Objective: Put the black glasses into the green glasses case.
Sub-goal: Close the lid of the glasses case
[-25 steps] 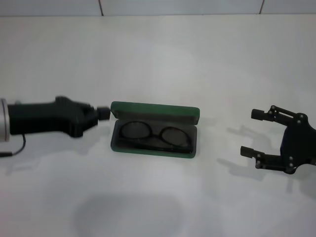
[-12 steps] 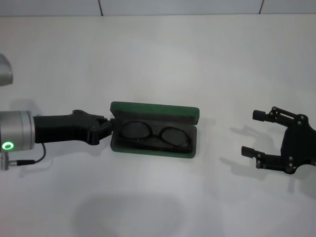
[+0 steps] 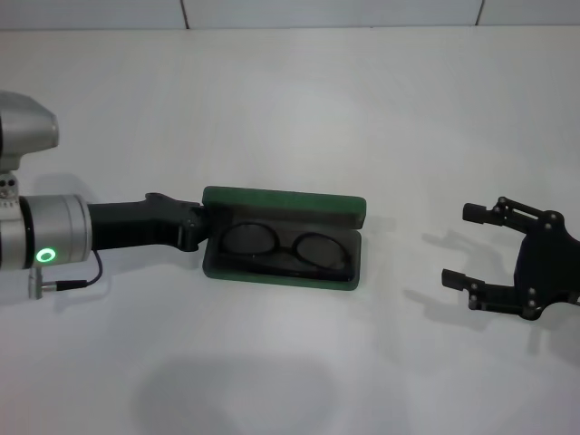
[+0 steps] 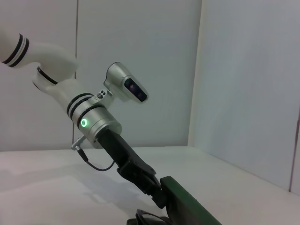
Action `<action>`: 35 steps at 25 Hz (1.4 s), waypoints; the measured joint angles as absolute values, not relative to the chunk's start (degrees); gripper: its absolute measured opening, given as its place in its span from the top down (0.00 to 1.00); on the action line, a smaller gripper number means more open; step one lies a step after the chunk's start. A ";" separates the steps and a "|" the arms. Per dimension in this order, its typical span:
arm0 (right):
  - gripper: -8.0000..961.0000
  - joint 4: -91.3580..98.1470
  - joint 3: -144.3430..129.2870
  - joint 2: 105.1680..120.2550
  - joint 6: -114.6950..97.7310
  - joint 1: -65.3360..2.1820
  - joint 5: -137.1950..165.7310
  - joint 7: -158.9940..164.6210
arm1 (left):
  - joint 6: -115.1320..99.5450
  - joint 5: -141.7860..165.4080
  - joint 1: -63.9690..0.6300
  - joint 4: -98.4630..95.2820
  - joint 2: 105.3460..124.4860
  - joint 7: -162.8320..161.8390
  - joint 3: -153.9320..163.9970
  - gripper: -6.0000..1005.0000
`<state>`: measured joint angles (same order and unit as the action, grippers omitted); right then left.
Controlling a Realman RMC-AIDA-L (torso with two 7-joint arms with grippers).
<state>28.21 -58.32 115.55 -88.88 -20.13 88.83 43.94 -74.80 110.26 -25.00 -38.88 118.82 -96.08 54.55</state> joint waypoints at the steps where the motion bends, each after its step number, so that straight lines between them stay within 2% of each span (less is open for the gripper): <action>1: 0.15 28.23 -58.34 115.56 -88.88 -20.13 88.83 43.94 | -74.71 110.32 -25.21 -38.63 118.86 -96.08 54.56 0.87; 27: 0.15 28.32 -58.45 115.57 -88.72 -20.37 88.76 43.94 | -63.25 110.33 -29.85 -37.35 119.16 -94.86 54.23 0.87; 35: 0.15 28.27 -58.37 115.57 -88.59 -20.13 88.76 43.94 | -66.71 110.29 -29.56 -37.48 117.94 -95.32 54.20 0.86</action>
<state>28.27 -58.37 115.57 -88.59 -20.13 88.76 43.94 -66.71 110.29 -29.56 -37.48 117.94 -95.32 54.20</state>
